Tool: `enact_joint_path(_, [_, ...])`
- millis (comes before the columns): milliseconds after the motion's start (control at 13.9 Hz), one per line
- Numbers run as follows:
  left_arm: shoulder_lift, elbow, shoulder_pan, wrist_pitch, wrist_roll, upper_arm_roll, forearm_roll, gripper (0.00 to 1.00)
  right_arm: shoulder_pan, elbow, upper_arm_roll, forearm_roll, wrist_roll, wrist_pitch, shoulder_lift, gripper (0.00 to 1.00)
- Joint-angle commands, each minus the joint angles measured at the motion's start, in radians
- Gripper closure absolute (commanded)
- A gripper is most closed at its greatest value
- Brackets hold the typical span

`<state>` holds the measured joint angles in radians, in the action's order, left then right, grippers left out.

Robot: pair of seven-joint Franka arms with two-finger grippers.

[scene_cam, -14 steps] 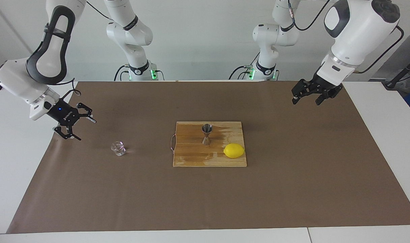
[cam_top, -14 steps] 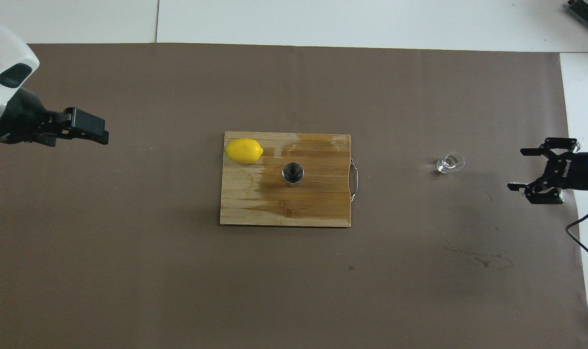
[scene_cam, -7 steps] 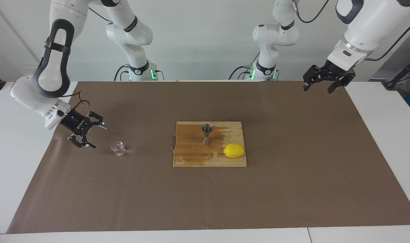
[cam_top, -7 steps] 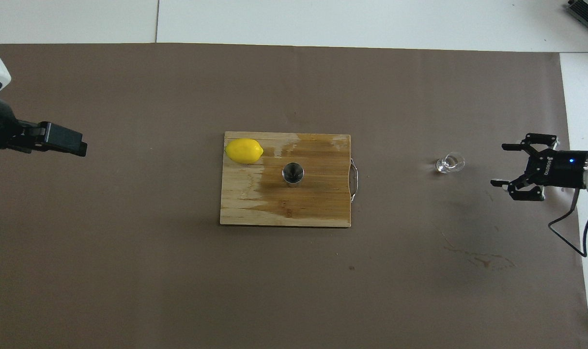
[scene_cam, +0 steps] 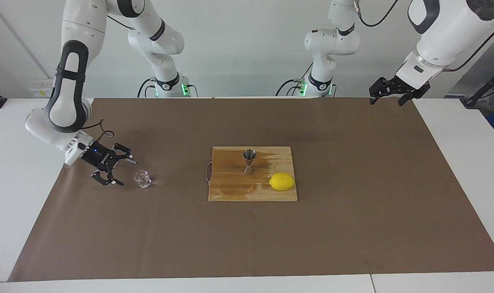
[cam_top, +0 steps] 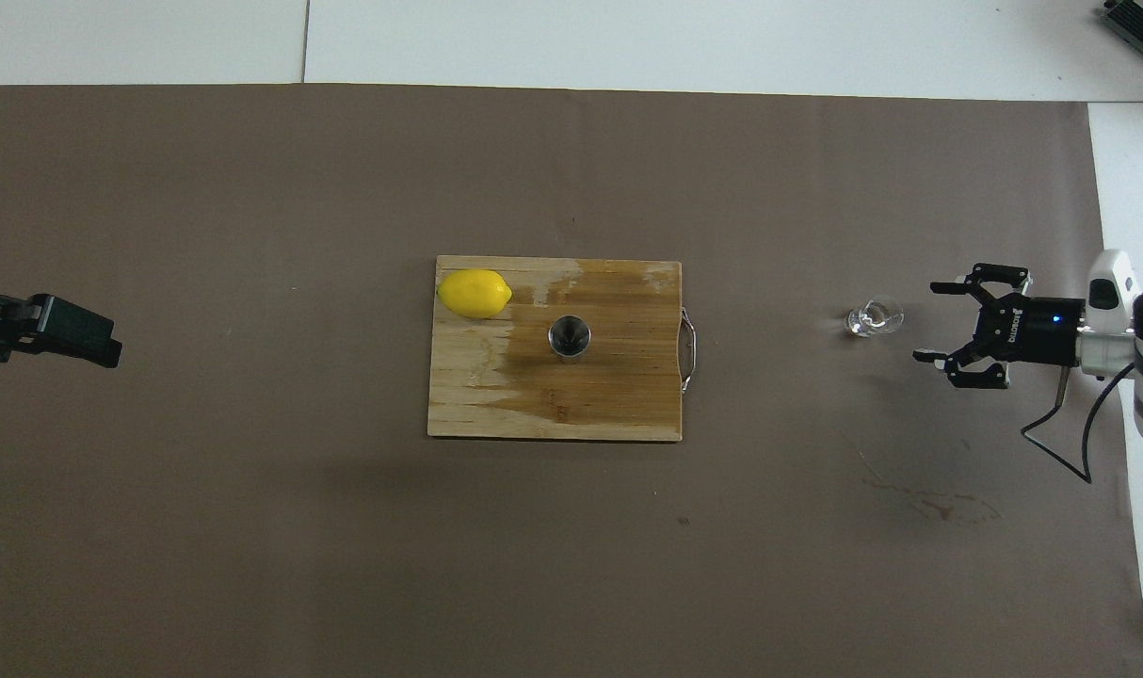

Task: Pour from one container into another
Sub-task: 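Move the open right gripper toward the small clear glass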

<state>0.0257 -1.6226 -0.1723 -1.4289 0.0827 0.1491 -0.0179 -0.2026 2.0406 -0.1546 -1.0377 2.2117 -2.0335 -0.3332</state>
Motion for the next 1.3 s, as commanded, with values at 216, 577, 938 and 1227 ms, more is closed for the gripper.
enact_joint_path(216, [0.069,-0.094,-0.003,-0.062,-0.055,-0.008,0.021,0.0,0.002,-0.026,-0.01,-0.068,0.08,0.111,-0.056,0.0])
enact_joint_path(577, [0.063,-0.086,-0.01,-0.084,-0.074,-0.011,0.021,0.0,-0.003,-0.065,-0.01,-0.068,0.082,0.124,-0.092,0.0])
enact_joint_path(938, [0.057,-0.086,0.002,-0.203,-0.09,-0.008,0.021,0.0,-0.003,-0.105,-0.01,-0.068,0.059,0.162,-0.113,0.0])
enact_joint_path(1227, [0.056,-0.085,0.0,-0.228,-0.147,-0.011,0.021,0.0,0.0,-0.114,-0.011,-0.065,0.037,0.206,-0.125,0.0])
